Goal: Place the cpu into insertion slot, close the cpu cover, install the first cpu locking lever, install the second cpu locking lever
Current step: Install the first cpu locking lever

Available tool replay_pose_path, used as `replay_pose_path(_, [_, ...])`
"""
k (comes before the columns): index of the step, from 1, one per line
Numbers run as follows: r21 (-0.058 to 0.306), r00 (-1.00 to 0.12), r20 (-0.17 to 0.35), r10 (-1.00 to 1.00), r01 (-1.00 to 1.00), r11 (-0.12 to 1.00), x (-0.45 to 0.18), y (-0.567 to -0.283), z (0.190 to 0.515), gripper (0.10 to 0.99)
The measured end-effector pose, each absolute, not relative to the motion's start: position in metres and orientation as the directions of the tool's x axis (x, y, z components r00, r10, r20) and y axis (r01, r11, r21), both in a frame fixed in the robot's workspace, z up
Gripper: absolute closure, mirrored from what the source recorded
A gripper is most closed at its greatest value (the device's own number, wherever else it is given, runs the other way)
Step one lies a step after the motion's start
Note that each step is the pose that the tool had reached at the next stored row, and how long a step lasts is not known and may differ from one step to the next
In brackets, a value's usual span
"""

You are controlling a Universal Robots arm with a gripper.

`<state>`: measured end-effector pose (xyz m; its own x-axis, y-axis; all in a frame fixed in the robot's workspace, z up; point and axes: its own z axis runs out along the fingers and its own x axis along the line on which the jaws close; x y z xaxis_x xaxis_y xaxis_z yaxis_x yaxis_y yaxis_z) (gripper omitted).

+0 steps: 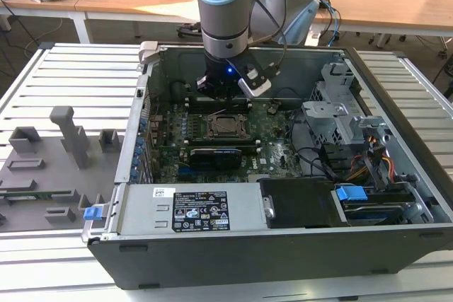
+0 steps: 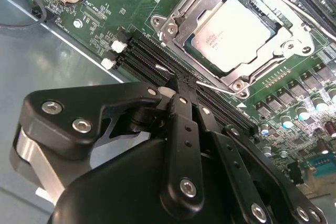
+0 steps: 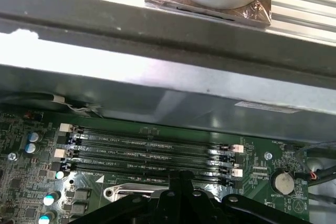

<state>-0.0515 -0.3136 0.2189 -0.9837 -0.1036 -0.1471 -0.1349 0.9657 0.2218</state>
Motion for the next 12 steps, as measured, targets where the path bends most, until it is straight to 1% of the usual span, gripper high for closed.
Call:
replay_pose_path(7, [0.222, -0.982, -0.16, -0.1, -0.134, 0.966, -0.0515, -0.3143, 0.2144, 0.98])
replay_pose_path(12, [0.222, -0.986, -0.161, -0.041, -0.077, 0.972, -0.0519, -0.314, 0.2125, 0.98])
